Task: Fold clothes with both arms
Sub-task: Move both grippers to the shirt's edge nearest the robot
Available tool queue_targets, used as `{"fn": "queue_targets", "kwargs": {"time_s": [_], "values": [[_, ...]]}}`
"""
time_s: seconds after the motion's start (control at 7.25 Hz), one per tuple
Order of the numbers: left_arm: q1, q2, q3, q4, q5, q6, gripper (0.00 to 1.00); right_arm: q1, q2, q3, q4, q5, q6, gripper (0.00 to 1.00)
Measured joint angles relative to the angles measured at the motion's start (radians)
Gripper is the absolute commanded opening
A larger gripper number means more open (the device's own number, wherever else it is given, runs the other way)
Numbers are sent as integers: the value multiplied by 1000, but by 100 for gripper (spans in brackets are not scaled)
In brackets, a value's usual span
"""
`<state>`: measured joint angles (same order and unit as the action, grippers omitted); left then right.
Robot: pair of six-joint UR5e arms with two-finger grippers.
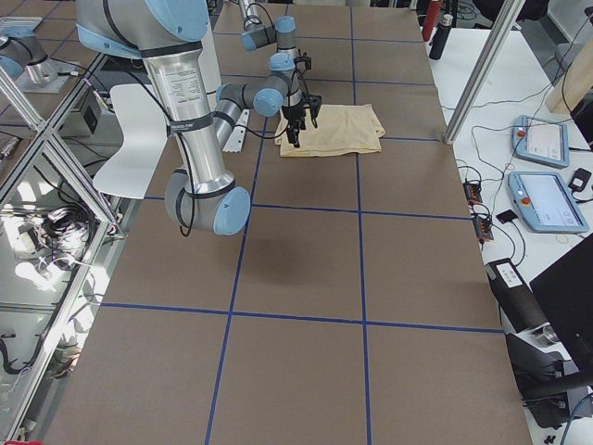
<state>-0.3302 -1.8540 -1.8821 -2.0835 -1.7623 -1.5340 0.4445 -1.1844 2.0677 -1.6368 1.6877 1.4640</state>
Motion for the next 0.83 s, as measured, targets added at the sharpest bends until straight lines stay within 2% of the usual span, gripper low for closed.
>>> {"fn": "queue_targets", "kwargs": {"time_s": [0.41,0.83], "values": [[57,-3,11,2,27,-40,74,10,-3,-15,49,15,-14,100],[69,-11,20,5,27,-41,67,11,-8,-22,53,16,-12,100]]}}
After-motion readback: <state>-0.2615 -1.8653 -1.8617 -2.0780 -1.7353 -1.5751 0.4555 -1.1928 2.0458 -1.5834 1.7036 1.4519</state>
